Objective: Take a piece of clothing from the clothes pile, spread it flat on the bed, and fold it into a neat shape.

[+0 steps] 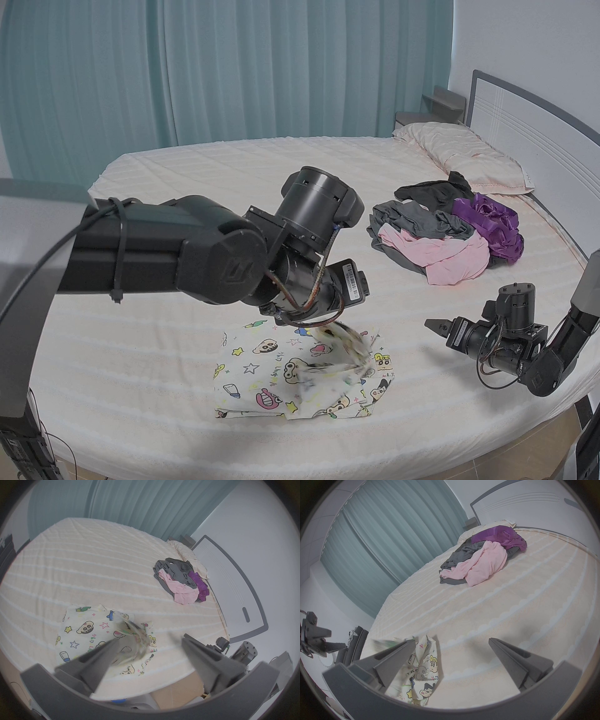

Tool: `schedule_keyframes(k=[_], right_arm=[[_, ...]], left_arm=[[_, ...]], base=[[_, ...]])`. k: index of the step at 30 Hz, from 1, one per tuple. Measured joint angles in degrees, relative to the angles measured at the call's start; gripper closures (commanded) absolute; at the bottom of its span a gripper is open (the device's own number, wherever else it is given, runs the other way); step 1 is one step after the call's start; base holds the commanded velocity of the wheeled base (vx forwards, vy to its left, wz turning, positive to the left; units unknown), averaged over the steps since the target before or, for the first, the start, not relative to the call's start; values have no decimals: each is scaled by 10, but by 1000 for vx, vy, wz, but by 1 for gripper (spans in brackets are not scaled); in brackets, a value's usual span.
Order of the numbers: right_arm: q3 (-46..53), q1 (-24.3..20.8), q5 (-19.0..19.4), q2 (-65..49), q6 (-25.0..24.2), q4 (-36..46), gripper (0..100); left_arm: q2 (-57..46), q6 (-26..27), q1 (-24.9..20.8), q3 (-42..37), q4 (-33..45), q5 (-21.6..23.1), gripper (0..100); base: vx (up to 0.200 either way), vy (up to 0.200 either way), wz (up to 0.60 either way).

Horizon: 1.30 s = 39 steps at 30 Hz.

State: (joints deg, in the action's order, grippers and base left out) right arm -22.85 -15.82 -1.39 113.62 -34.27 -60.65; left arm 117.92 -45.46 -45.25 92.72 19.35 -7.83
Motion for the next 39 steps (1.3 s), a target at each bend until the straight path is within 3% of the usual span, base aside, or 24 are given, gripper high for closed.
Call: schedule_keyframes(k=[9, 15, 22, 31, 39], right_arm=[[1, -2, 0, 0, 0, 0, 0], [2, -3, 0, 0, 0, 0, 0], [4, -8, 1, 0, -1, -2, 0], [6, -15, 1, 0, -2, -3, 0], [7, -23, 2, 2, -4, -4, 0]], left_arm=[[0, -20, 4, -3, 0, 6, 0], [-19, -55, 33, -47, -5, 16, 0], [-54, -82, 87, -198, -93, 49, 0], [-97, -134, 154, -416, -272, 113, 0], [-117, -178, 216, -474, -325, 173, 0]], base=[[0, 0, 0], [0, 0, 0], [-171, 0, 0], [0, 0, 0], [0, 0, 0]])
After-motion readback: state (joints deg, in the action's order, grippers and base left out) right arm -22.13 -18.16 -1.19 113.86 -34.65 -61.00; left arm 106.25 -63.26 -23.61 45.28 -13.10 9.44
